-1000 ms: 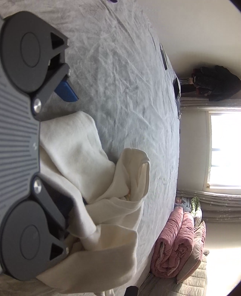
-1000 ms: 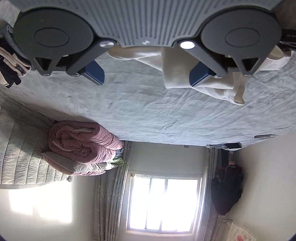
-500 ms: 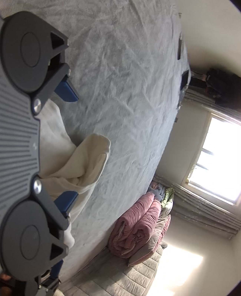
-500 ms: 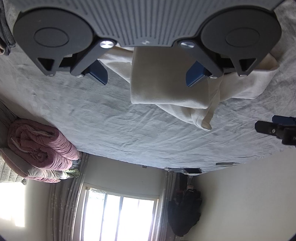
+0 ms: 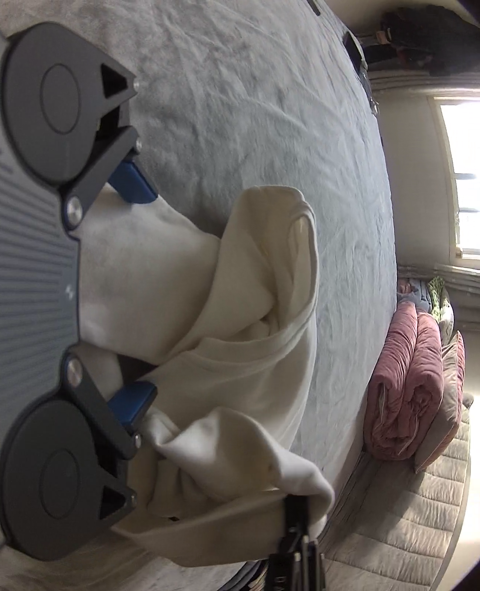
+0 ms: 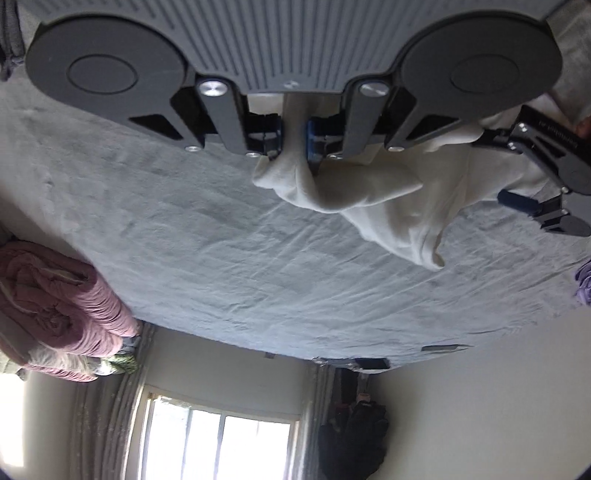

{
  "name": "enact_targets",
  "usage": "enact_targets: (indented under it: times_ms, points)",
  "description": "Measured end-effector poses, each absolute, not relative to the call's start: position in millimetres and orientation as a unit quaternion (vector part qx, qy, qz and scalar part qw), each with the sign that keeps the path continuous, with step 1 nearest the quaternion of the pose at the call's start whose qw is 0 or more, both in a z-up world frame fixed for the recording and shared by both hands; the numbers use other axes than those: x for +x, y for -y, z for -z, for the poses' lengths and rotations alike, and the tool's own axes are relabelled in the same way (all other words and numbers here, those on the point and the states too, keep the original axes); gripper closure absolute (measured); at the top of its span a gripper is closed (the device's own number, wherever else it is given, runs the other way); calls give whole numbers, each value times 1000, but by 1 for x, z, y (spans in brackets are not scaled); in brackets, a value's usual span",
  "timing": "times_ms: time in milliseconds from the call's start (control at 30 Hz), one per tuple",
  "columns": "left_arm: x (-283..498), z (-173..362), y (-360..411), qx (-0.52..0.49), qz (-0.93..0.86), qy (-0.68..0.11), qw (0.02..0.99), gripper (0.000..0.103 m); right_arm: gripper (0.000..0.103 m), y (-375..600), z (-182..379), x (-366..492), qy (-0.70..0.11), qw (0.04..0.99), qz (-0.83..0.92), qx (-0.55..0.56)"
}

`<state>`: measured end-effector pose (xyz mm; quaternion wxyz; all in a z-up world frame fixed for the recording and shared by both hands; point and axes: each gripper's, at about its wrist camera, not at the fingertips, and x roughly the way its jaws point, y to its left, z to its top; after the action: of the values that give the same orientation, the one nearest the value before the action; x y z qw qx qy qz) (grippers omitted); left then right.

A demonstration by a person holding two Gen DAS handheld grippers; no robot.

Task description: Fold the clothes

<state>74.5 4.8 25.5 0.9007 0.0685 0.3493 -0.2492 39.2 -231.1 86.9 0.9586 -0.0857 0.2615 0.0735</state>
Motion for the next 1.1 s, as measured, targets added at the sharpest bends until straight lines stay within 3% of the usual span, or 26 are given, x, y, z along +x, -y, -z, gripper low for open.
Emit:
enact_targets:
  times_ms: [267, 467, 533, 633, 967, 1100]
  points:
    - [64, -24, 7, 125, 231, -330, 907, 1, 93, 279, -109, 25, -179, 973, 110, -101]
    - [65, -25, 7, 127, 209, -321, 915, 46, 93, 299, -112, 17, -161, 971, 159, -83]
    - [62, -32, 3, 118, 203, -305, 923, 72, 93, 298, -111, 16, -155, 970, 164, -88]
    - [60, -44, -9, 82, 198, -287, 934, 87, 93, 297, -112, 14, -136, 969, 178, -100]
    - [36, -103, -93, -149, 323, -154, 922, 91, 93, 319, -127, -2, -65, 966, 238, -73]
    - [34, -106, -105, -160, 354, -154, 908, 86, 93, 330, -134, -10, -45, 964, 256, -52]
